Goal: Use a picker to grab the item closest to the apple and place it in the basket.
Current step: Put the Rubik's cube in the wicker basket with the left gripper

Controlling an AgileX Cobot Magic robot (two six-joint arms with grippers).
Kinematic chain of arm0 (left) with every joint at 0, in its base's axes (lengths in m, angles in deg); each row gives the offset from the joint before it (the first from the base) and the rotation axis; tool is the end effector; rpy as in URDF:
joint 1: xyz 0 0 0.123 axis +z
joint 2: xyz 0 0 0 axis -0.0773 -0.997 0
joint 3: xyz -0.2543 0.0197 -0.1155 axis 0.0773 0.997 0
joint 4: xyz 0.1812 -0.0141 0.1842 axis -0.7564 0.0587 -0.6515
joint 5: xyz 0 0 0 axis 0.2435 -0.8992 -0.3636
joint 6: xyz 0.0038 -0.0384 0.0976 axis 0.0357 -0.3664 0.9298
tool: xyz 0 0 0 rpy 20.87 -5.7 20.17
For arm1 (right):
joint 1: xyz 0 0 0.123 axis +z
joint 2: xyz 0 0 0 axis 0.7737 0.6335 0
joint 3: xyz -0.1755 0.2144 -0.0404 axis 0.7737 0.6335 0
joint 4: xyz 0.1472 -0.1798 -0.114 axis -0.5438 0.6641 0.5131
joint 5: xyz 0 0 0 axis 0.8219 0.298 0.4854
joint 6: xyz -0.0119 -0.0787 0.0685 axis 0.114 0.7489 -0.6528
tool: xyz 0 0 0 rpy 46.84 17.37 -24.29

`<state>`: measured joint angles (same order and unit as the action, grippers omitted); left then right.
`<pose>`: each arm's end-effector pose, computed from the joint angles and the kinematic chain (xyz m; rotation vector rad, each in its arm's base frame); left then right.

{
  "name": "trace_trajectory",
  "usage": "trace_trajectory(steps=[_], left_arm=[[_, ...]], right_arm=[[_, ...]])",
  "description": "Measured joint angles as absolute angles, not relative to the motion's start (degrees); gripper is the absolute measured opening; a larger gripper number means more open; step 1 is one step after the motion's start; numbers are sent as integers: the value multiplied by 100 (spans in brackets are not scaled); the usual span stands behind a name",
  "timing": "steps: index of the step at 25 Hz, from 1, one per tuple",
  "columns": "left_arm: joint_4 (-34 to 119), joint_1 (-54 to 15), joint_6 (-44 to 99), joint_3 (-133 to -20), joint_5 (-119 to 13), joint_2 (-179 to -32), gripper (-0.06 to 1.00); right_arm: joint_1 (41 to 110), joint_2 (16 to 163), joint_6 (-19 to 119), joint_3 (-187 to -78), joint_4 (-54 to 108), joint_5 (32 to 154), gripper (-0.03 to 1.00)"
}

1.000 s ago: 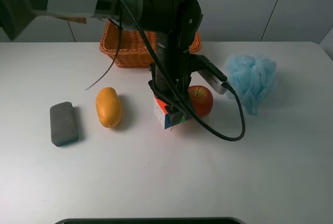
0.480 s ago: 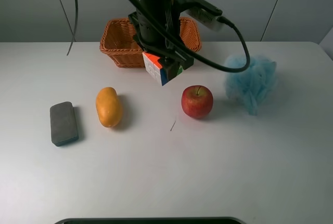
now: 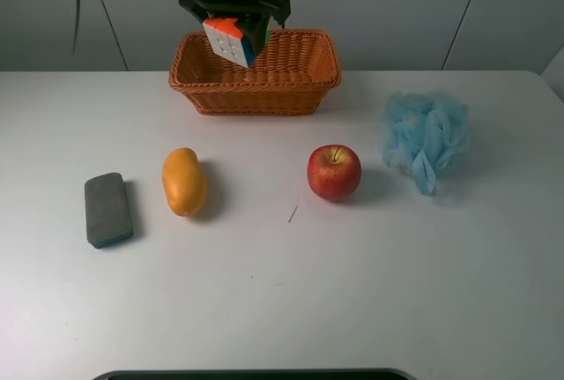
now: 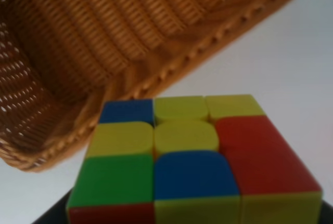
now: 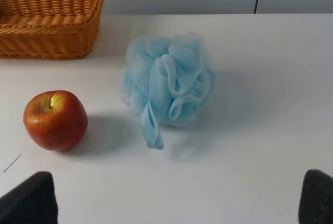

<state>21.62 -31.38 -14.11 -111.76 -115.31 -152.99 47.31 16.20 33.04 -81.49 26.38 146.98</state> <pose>0.3914 -0.2680 0.2648 0.7028 2.6276 -0.0513 0.0160 0.0122 0.2758 -0.0594 2.0568 0.0665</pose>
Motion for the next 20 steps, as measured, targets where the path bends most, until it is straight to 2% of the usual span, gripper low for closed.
trace_trajectory(steps=[8,20], left_arm=[[2123,-2625,-1522,-11815,-10539,-16096,56],[2241,-2585,-1705,-12620,-9512,-17541,56]], right_arm=[[4731,1620,3304,-8149,2638,14698,70],[4731,1620,3304,-8149,2638,14698,70]])
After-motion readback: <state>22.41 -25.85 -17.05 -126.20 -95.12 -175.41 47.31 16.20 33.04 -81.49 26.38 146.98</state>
